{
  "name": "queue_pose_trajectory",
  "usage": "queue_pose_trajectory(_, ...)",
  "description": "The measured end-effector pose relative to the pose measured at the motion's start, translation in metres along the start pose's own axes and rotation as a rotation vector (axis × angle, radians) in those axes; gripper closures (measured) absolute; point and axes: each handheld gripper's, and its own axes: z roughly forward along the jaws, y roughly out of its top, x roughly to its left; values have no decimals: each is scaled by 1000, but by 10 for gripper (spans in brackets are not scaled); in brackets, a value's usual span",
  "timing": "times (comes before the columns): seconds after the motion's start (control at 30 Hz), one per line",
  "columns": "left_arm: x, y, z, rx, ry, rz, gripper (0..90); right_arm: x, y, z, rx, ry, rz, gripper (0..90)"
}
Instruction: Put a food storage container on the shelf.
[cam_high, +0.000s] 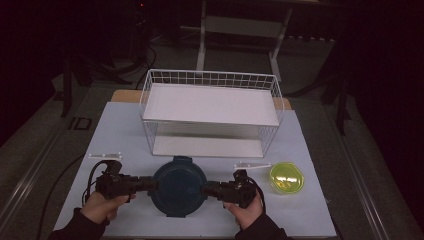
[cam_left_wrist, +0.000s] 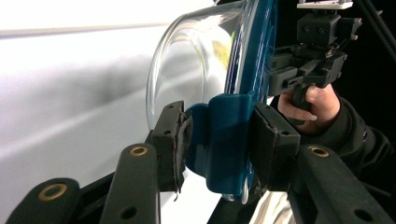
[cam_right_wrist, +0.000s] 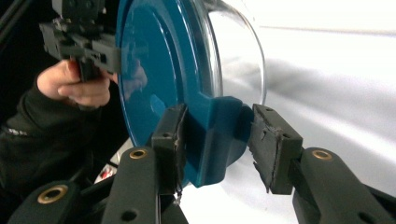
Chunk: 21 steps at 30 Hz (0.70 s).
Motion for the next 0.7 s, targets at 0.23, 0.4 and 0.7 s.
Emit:
queue_pose_trajectory(0.23, -13, 14, 3, -3, -9, 27, 576, 5, 16, -18, -33, -12, -16, 566)
queue_pose_trajectory(0.4, -22, 26, 3, -13, -7, 44, 576, 9, 26, -28, -51, -18, -30, 566)
queue_pose_trajectory(0.7, -35, 53, 7, -31, -17, 70, 576, 14, 52, -47, -91, -34, -50, 567)
